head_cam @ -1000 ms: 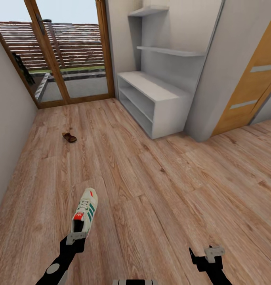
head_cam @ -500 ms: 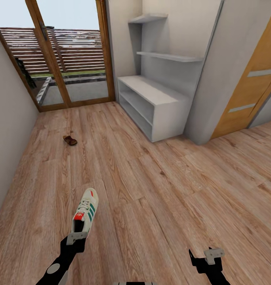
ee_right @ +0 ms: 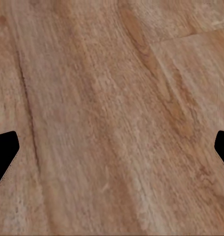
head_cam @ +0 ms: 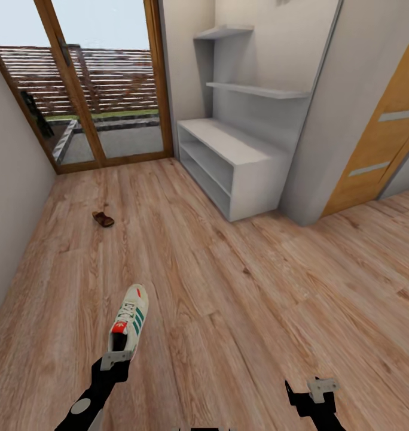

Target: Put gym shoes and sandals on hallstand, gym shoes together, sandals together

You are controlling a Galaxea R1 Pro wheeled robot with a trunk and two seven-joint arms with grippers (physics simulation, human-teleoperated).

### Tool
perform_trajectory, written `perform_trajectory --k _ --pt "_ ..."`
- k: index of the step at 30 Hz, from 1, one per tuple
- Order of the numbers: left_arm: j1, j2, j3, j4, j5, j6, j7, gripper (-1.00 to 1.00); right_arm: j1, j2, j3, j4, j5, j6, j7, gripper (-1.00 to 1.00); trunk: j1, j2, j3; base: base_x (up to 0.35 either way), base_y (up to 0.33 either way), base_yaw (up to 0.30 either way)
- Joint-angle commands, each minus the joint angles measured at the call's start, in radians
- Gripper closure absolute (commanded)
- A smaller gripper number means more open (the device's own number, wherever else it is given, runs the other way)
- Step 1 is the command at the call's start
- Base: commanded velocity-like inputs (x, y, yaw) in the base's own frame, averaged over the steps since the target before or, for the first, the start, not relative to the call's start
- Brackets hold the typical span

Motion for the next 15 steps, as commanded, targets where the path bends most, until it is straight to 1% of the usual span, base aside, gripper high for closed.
perform_trajectory --k 1,5,8,15 --pt "-0.001 0.0 0.004 0.001 0.001 -0.003 -0.006 1.0 0.0 0.0 -0.005 0.001 0.007 -0.003 0.004 -1.0 0.0 0.0 -0.001 0.334 0.0 0.0" --pt "-0.001 0.0 0.004 0.001 0.001 -0.003 -0.008 1.0 0.0 0.0 -0.005 0.001 0.007 -0.003 0.004 -1.0 0.0 0.0 0.002 0.336 0.0 0.015" --pt "-0.001 0.0 0.004 0.0 0.001 -0.003 -0.009 1.0 0.0 0.0 -0.005 0.001 0.007 -0.003 0.004 -1.0 0.0 0.0 0.006 0.338 0.0 0.068" --pt "-0.001 0.0 0.004 0.0 0.002 -0.003 -0.009 1.0 0.0 0.0 -0.005 0.001 0.007 -0.003 0.004 -1.0 0.0 0.0 0.015 0.338 0.0 0.15"
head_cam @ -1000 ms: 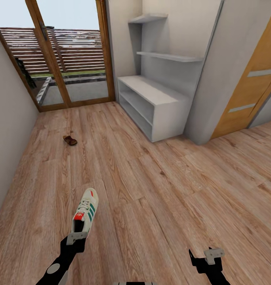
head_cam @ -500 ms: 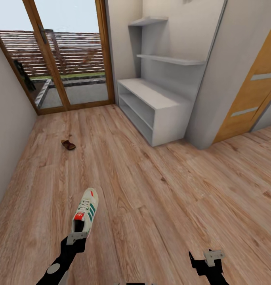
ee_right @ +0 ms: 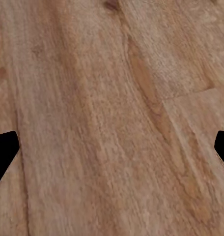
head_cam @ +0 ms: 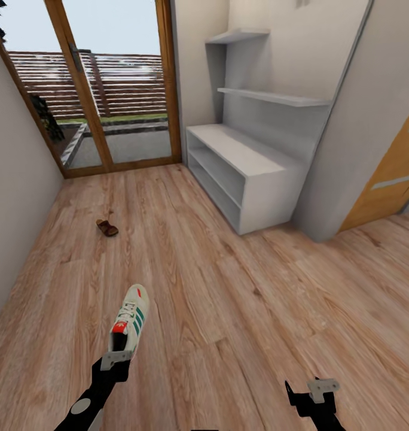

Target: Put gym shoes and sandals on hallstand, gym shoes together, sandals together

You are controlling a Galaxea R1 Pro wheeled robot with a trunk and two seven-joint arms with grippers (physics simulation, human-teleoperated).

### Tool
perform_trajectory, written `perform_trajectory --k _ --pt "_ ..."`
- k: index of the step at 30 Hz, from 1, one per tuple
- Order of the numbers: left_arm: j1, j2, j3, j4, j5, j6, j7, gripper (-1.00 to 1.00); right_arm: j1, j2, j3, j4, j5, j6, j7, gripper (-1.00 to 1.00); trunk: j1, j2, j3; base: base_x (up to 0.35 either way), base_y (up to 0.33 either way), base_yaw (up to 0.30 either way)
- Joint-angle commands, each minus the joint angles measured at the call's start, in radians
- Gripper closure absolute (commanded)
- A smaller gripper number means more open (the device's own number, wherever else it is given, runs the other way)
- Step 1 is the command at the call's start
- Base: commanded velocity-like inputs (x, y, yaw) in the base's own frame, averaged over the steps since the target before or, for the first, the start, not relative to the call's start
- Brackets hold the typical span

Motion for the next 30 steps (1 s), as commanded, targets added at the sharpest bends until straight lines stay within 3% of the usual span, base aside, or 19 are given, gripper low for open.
perform_trajectory --k 1,30 --pt "-0.001 -0.001 0.004 0.001 0.0 -0.003 -0.006 1.0 0.0 0.0 -0.005 0.0 0.007 -0.003 0.004 -1.0 0.0 0.0 0.0 0.338 0.0 0.187" --pt "-0.001 -0.001 0.004 0.002 0.001 -0.003 -0.007 1.0 -0.001 0.0 -0.005 0.0 0.007 -0.003 0.004 -1.0 0.0 0.0 0.034 0.338 0.0 0.205"
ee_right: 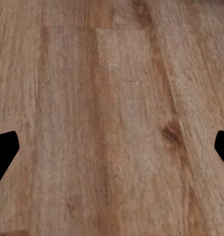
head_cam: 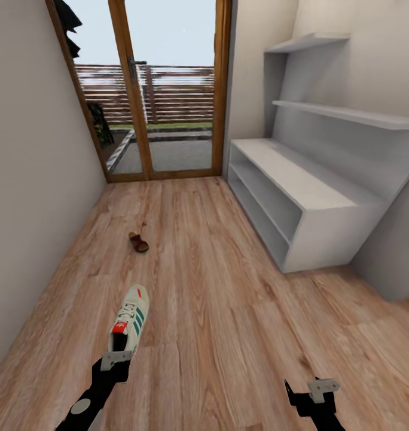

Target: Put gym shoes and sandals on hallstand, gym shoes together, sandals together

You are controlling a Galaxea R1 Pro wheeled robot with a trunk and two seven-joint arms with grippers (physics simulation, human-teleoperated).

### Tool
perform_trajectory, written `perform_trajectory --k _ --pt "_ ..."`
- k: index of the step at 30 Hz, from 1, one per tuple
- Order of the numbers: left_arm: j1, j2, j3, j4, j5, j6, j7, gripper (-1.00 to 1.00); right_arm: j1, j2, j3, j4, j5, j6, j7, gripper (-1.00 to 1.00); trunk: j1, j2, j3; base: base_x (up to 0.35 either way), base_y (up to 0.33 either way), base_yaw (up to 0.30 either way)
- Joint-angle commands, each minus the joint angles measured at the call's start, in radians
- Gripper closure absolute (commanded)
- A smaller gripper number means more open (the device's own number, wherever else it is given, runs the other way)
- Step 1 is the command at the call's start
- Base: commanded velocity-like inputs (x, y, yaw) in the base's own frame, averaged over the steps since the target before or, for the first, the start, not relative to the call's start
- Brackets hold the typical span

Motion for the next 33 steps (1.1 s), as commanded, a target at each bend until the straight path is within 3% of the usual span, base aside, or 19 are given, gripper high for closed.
perform_trajectory --k 1,13,33 --pt "-0.001 -0.001 0.004 0.001 0.0 -0.003 -0.006 1.0 0.0 0.0 -0.005 0.0 0.007 -0.003 0.004 -1.0 0.0 0.0 0.0 0.339 0.0 0.207" --pt "-0.001 -0.001 0.004 0.001 0.0 -0.003 -0.007 1.0 0.0 0.0 -0.005 0.0 0.007 -0.003 0.004 -1.0 0.0 0.0 0.013 0.339 0.0 0.189" --pt "-0.001 -0.001 0.004 0.001 0.0 -0.003 -0.007 1.0 0.0 0.0 -0.005 0.0 0.007 -0.003 0.007 -1.0 0.0 0.0 0.014 0.339 0.0 0.014"
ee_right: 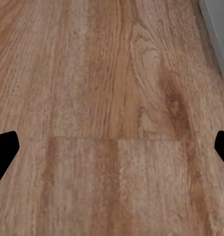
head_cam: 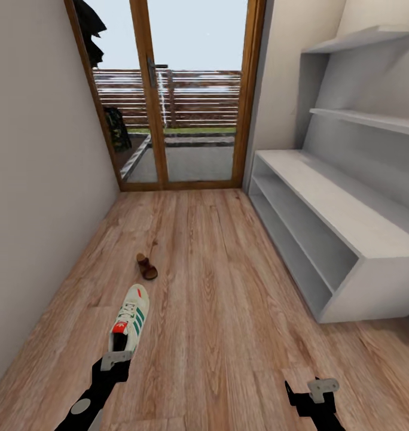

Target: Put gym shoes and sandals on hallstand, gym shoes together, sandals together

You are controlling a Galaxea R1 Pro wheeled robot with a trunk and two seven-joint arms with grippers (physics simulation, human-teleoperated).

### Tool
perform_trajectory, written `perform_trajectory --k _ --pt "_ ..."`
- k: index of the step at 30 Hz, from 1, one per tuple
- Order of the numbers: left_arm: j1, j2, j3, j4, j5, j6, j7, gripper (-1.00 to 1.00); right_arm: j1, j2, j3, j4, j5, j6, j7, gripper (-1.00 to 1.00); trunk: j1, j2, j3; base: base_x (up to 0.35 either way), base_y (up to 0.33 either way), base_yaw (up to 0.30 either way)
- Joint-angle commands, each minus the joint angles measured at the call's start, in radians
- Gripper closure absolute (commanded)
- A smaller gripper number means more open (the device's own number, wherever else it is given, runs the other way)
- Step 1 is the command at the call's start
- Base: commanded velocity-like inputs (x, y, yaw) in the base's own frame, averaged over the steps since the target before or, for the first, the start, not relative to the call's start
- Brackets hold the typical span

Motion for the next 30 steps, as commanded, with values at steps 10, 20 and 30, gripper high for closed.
perform_trajectory --k 10,20,30 --pt "-0.001 -0.001 0.005 0.001 0.0 -0.003 -0.006 1.0 0.0 0.0 -0.005 0.002 0.007 -0.002 0.004 -1.0 0.0 0.0 -0.001 0.339 0.0 0.0" --pt "-0.001 -0.007 0.004 0.003 0.0 -0.003 -0.007 1.0 0.0 0.0 -0.005 0.003 0.008 -0.002 0.004 -1.0 0.0 0.0 -0.001 0.339 -0.01 0.0" --pt "0.0 -0.06 -0.039 0.03 -0.025 -0.003 -0.014 1.0 0.0 0.028 0.002 0.056 0.007 -0.002 0.013 -1.0 0.0 0.0 -0.001 0.334 -0.088 0.0"
